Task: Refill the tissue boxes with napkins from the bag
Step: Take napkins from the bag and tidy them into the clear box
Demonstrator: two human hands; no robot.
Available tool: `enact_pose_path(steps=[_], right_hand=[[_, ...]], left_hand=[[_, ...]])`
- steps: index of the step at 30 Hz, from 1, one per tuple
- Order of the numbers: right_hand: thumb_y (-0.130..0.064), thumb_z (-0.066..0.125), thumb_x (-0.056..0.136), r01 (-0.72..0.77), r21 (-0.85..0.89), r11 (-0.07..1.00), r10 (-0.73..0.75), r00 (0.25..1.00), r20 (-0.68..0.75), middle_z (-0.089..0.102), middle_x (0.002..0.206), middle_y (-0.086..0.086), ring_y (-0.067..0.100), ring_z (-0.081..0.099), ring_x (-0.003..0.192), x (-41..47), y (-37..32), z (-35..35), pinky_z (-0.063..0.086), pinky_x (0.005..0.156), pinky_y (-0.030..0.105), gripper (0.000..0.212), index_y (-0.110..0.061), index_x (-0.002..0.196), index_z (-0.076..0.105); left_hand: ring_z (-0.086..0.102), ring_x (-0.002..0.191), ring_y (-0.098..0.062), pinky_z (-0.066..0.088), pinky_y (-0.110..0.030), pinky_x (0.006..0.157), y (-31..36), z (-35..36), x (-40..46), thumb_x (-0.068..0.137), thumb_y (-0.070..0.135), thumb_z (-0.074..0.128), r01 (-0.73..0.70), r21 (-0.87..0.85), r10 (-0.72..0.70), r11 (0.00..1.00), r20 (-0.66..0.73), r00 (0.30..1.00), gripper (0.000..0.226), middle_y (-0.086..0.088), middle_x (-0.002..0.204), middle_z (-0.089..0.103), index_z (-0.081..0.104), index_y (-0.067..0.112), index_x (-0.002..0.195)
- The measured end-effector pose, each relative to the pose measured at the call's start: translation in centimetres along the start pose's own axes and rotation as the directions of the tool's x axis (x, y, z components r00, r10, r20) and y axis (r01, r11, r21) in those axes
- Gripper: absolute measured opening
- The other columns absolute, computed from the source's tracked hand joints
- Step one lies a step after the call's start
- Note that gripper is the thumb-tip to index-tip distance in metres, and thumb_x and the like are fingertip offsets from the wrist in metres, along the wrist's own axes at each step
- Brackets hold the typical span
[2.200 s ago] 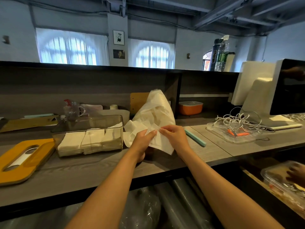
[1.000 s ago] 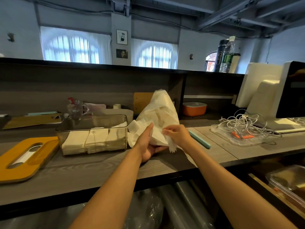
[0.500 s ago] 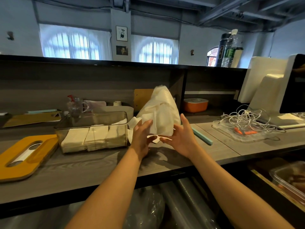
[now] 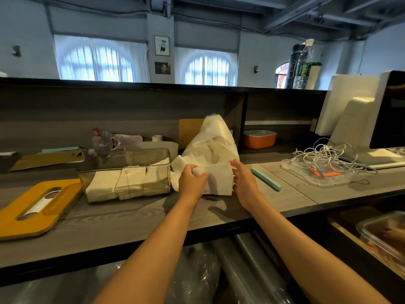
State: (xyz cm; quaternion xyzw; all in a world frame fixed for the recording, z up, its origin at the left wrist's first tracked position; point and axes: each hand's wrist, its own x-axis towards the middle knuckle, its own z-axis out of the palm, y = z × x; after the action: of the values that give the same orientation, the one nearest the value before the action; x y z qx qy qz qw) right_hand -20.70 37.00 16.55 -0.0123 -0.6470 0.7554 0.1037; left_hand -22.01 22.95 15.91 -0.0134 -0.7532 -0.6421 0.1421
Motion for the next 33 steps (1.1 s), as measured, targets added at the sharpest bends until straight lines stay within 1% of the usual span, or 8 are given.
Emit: enact_pose_path(steps=[6,9,12,15,19,25,29,33], right_hand=[[-0.037,0.054,0.098,0.149,-0.282,0.948,-0.155,0.988,0.003,0.055,0.121,-0.005,0.009,0.049,0.112,0.0,0.3,1.4,0.036,0.089,0.024,0.039,-0.016,0.132,0.056],[-0.033,0.057,0.097,0.084,-0.191,0.978,-0.112,0.984,-0.14,0.06,0.099,-0.009,0.005,0.053,0.092,0.2,0.2,2.5,0.038,0.077,0.022,0.024,-0.018,0.114,0.064],[-0.029,0.056,0.096,0.05,-0.315,0.948,-0.129,0.963,-0.235,0.061,0.088,-0.003,0.012,0.055,0.086,0.8,1.1,3.0,0.041,0.076,0.028,0.02,-0.014,0.1,0.069],[-0.031,0.057,0.096,0.05,-0.353,0.934,-0.147,0.956,-0.254,0.049,0.064,-0.003,0.013,0.048,0.066,1.2,1.3,2.9,0.038,0.066,0.032,0.033,-0.017,0.066,0.057],[-0.037,0.057,0.096,0.103,-0.456,0.884,-0.242,0.935,-0.26,0.043,0.053,0.001,0.015,0.041,0.054,0.6,1.1,3.0,0.036,0.059,0.035,0.049,-0.015,0.053,0.047],[-0.035,0.051,0.1,0.294,-0.368,0.882,-0.365,0.921,-0.139,0.056,0.066,0.009,0.015,0.054,0.063,-2.7,-0.2,3.6,0.041,0.059,0.022,0.043,-0.005,0.071,0.061],[-0.017,0.056,0.097,0.328,-0.272,0.905,-0.308,0.944,0.114,0.062,0.1,0.006,0.019,0.062,0.094,-5.1,-1.3,3.4,0.053,0.07,0.029,0.012,-0.01,0.105,0.059],[-0.005,0.058,0.092,0.227,-0.197,0.954,-0.199,0.968,0.153,0.066,0.108,0.004,0.021,0.065,0.101,-5.9,-2.1,4.5,0.061,0.075,0.04,0.022,-0.018,0.109,0.061]], left_hand=[[0.051,0.099,-0.018,0.04,-0.031,0.083,0.7,0.6,-0.2,0.102,0.034,0.046,-0.002,-0.024,0.001,1.0,-0.022,1.0,0.024,0.0,0.106,0.056,0.055,0.014,0.11],[0.05,0.098,-0.017,0.039,-0.029,0.084,0.6,0.9,0.0,0.103,0.026,0.042,-0.02,0.037,0.023,0.999,-0.066,0.998,0.026,0.001,0.104,0.056,0.061,0.01,0.11],[0.049,0.093,-0.016,0.037,-0.026,0.077,0.5,1.1,0.2,0.102,0.021,0.042,-0.017,0.058,0.024,0.998,-0.133,0.991,0.025,0.002,0.097,0.057,0.063,0.008,0.106],[0.049,0.087,-0.015,0.034,-0.025,0.067,0.7,1.1,0.1,0.102,0.025,0.044,0.007,0.043,-0.002,0.999,-0.11,0.994,0.023,0.005,0.088,0.055,0.061,0.01,0.1],[0.041,0.059,-0.013,0.031,-0.03,0.056,0.9,1.2,-0.2,0.1,0.021,0.049,-0.061,0.154,0.073,0.986,-0.069,0.995,0.041,-0.001,0.061,0.047,0.048,0.011,0.06],[0.046,0.056,-0.007,0.038,-0.021,0.056,1.0,0.2,-1.3,0.103,0.032,0.049,-0.087,0.154,0.122,0.984,-0.233,0.965,0.046,0.004,0.059,0.05,0.05,0.015,0.059],[0.056,0.069,-0.006,0.047,-0.019,0.061,2.3,-1.7,-1.5,0.103,0.037,0.048,-0.06,0.037,0.068,0.997,-0.289,0.955,0.038,0.009,0.07,0.055,0.056,0.02,0.07],[0.046,0.055,-0.007,0.034,-0.015,0.05,3.7,-4.8,-1.8,0.099,0.048,0.05,-0.098,0.076,0.111,0.992,-0.193,0.975,0.049,0.004,0.06,0.05,0.05,0.016,0.062]])
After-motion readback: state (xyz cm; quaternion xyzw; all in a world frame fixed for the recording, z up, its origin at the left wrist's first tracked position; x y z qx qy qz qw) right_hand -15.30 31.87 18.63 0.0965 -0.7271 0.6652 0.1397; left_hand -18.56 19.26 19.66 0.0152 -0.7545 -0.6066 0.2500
